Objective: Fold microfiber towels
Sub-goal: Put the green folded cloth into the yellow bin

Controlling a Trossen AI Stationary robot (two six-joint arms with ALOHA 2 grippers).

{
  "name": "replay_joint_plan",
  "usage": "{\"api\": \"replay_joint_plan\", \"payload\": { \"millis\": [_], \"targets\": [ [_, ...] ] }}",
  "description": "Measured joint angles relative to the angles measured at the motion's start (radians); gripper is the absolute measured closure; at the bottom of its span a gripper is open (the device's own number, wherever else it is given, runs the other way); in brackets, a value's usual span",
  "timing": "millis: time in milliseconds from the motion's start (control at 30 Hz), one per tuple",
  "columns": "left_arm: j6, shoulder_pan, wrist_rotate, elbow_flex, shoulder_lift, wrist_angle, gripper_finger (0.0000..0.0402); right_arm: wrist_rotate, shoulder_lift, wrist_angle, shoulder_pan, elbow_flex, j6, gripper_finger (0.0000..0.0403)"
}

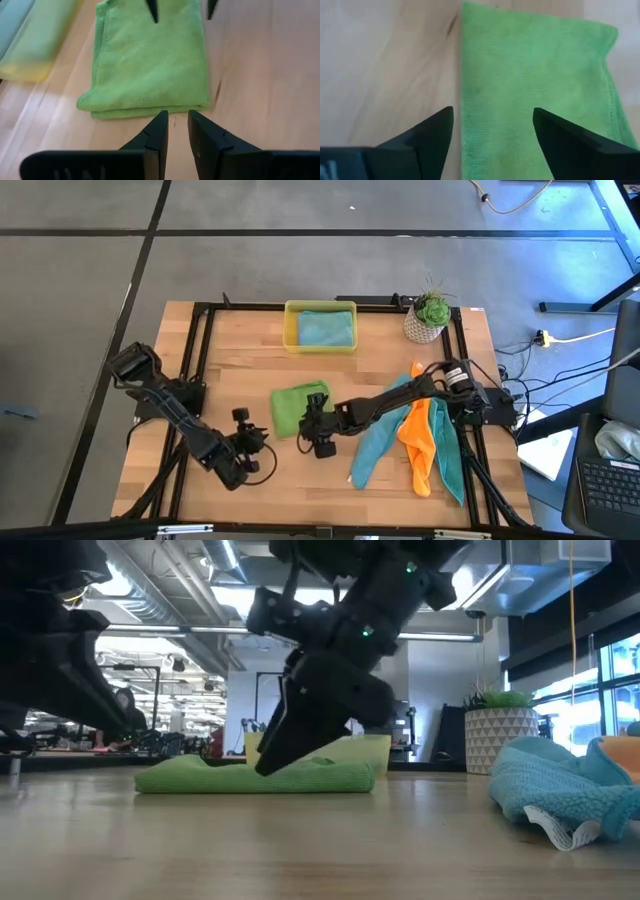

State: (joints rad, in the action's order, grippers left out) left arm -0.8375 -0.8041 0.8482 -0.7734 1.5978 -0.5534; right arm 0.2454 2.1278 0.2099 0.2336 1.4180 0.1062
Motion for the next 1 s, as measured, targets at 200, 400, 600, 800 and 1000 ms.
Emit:
{"api": "replay_joint_plan", "payload": {
  "millis": [200, 400, 600, 800, 1000],
  "targets": [
    [-0.002, -0.021, -0.002, 0.000, 0.000, -0.018, 0.0335, -0.087, 0.023, 0.012, -0.016, 0.017, 0.000, 0.0135],
    [-0.007, -0.022, -0.002, 0.000, 0.000, -0.021, 0.0335, -0.125, 0.051, 0.018, -0.027, 0.018, -0.020, 0.0152],
    [-0.016, -0.020, -0.001, 0.000, 0.000, -0.024, 0.0335, -0.165, 0.063, 0.066, -0.061, 0.054, -0.031, 0.0162],
    [-0.020, -0.021, 0.002, 0.000, 0.000, -0.032, 0.0335, -0.230, 0.133, 0.067, -0.103, 0.091, -0.030, 0.0170],
    [-0.025, -0.024, 0.002, 0.000, 0.000, -0.030, 0.0335, -0.229, 0.165, 0.030, -0.107, 0.095, -0.044, 0.0194]
  ]
}}
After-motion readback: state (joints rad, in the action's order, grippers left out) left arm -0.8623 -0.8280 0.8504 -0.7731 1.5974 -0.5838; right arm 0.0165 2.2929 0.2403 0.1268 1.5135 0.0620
